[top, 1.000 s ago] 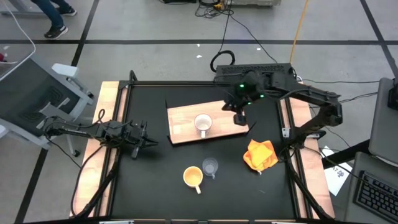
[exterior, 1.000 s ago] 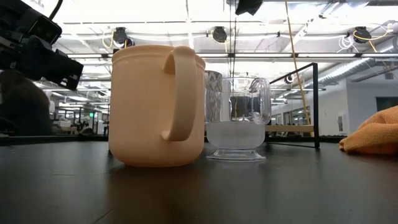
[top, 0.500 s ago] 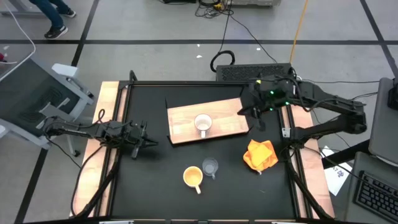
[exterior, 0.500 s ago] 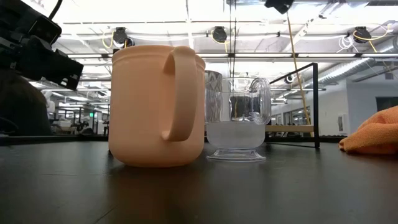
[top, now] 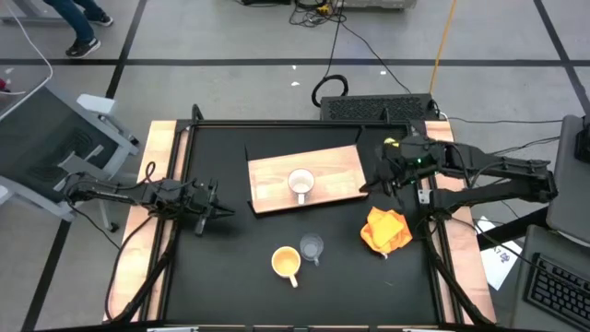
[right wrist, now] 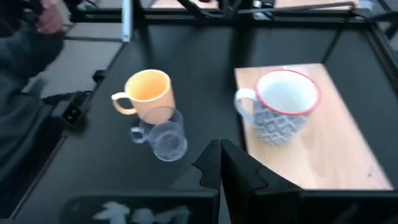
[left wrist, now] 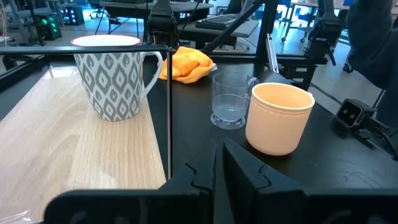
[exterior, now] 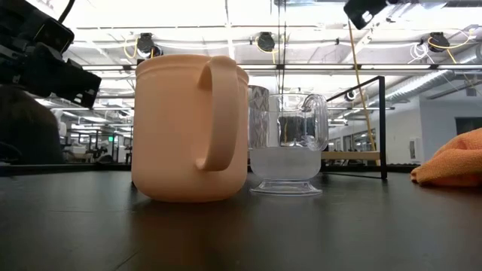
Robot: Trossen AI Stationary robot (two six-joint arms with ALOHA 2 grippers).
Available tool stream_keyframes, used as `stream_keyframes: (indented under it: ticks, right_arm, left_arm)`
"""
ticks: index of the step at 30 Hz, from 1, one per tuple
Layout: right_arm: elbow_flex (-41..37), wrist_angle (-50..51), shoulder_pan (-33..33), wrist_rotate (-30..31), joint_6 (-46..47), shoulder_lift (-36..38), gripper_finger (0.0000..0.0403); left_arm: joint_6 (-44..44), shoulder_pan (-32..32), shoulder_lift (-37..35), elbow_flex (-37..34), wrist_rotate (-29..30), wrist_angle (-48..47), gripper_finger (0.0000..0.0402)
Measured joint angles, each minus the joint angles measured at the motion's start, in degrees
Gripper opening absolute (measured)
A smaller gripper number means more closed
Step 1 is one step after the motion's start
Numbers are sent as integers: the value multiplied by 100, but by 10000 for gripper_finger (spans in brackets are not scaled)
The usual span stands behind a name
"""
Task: Stack small to large cups/mugs on shelf
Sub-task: Put the gray patterned mug on the shelf
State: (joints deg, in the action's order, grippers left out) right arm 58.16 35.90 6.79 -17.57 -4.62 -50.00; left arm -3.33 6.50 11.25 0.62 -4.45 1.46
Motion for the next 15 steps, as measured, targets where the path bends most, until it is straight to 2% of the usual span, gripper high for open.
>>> stream_keyframes:
  ticks: [5, 8, 15]
  right_arm:
    - [-787, -872, -122, -380, 110, 428, 0]
    - [-1184, -1218, -195, -386, 227, 610, 0]
    - [-1545, -1387, -243, -389, 244, 862, 0]
  left_arm:
    - [-26, 1, 0, 0, 0, 1, 31]
    - [-42, 0, 0, 0, 1, 4, 31]
    - [46, 1, 0, 0, 4, 4, 31]
